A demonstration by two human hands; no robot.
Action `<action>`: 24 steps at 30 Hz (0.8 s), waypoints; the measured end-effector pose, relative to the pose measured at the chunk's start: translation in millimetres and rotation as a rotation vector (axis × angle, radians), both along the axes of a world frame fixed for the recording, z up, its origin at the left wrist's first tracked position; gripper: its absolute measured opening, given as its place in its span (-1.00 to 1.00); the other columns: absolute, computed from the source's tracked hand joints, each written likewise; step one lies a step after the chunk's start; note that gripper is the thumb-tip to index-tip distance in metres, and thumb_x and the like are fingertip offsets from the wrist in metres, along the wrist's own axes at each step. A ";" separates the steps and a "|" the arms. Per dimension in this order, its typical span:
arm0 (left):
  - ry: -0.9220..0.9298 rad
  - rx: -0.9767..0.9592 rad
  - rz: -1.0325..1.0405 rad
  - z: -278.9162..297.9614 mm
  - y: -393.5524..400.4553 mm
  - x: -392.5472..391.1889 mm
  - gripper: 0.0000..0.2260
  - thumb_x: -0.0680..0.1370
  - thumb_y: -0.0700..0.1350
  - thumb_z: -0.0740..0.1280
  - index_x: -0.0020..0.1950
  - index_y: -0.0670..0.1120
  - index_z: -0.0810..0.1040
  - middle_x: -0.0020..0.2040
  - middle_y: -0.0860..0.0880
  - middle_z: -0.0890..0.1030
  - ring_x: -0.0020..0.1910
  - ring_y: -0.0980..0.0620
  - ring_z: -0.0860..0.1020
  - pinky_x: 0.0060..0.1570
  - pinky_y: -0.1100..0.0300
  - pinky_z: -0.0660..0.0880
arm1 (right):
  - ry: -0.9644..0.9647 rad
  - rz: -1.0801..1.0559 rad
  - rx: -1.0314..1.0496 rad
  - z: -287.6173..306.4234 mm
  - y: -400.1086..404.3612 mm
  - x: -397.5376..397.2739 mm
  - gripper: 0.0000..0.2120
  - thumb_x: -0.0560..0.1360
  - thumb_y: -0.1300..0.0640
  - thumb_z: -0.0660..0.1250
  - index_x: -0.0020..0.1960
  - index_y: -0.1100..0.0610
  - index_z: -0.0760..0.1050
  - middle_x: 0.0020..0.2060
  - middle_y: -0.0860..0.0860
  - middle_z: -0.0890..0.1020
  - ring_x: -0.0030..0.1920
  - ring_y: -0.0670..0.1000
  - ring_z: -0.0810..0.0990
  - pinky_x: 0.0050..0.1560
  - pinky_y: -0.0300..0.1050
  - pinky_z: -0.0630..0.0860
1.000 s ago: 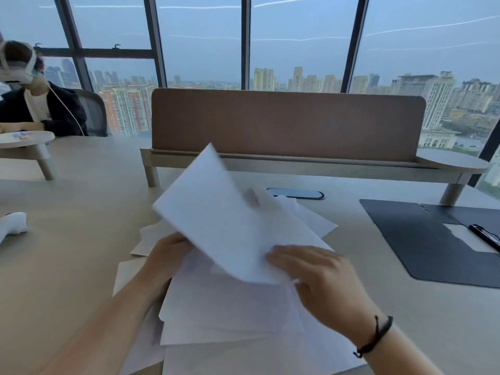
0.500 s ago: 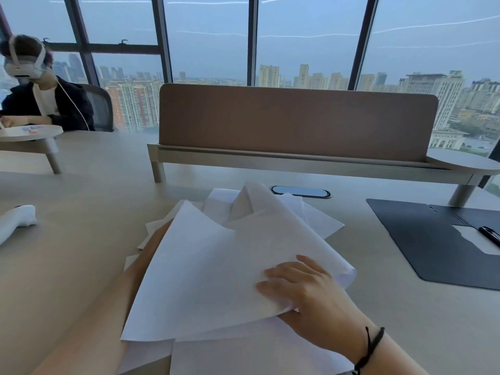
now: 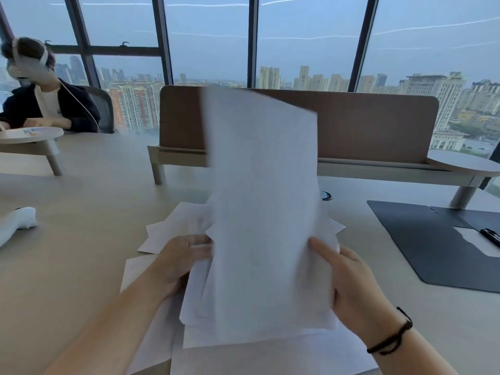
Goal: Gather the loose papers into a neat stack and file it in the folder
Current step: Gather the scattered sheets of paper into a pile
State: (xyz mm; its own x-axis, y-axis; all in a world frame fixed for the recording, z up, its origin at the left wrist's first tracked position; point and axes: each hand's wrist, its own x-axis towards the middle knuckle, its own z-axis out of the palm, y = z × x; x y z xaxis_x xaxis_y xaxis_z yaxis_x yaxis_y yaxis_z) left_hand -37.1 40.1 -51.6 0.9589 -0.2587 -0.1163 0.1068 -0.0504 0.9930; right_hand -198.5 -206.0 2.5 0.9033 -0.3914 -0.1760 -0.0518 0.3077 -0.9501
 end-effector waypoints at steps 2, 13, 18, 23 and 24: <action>-0.025 0.019 -0.001 11.6 -5.5 -10.7 -0.89 0.49 -0.20 0.48 -0.09 -0.24 0.73 -0.09 -0.25 0.74 -0.07 -0.27 0.70 0.08 -0.16 0.62 | 0.078 -0.066 0.029 2.0 -9.9 2.1 -0.88 0.54 0.26 0.39 0.04 0.30 0.62 -0.19 0.19 0.76 -0.28 0.18 0.72 -0.20 0.08 0.67; -0.106 0.295 -0.048 16.4 -12.8 -19.9 -0.75 0.37 -0.10 0.56 -0.43 -0.13 0.58 -0.38 0.00 0.53 -0.32 0.07 0.49 -0.23 0.19 0.36 | 0.232 -0.025 -0.502 -20.9 -43.9 10.7 -0.86 0.50 0.29 0.43 0.02 0.13 0.67 -0.17 0.12 0.77 -0.14 0.19 0.75 -0.01 0.17 0.68; 0.045 0.038 0.028 28.8 -9.6 -24.3 -0.77 0.14 -0.12 0.39 -0.31 -0.10 0.39 -0.25 -0.16 0.38 -0.26 -0.13 0.35 -0.18 0.04 0.24 | 0.190 -0.067 -0.545 -28.9 -32.8 14.8 -0.68 0.49 0.26 0.46 0.10 -0.10 0.54 -0.26 0.02 0.77 -0.19 0.08 0.75 -0.03 0.09 0.69; -0.082 0.083 0.028 25.9 -14.1 -24.3 -0.74 0.54 0.03 0.41 0.14 -0.08 0.66 0.09 -0.07 0.67 0.11 -0.08 0.64 0.18 -0.03 0.51 | 0.125 0.114 -0.706 -36.7 -6.7 22.3 -0.67 0.53 0.28 0.39 0.05 -0.16 0.55 -0.22 -0.04 0.78 -0.20 -0.01 0.75 0.00 0.08 0.67; -0.116 0.138 0.051 23.3 -14.2 -23.4 -0.59 0.53 0.01 0.46 0.34 -0.07 0.53 0.20 0.03 0.58 0.20 0.00 0.58 0.22 0.06 0.48 | 0.111 0.146 -0.769 -38.0 -3.6 23.2 -0.69 0.53 0.24 0.40 0.05 -0.18 0.54 -0.19 -0.02 0.77 -0.19 -0.02 0.74 0.03 0.06 0.66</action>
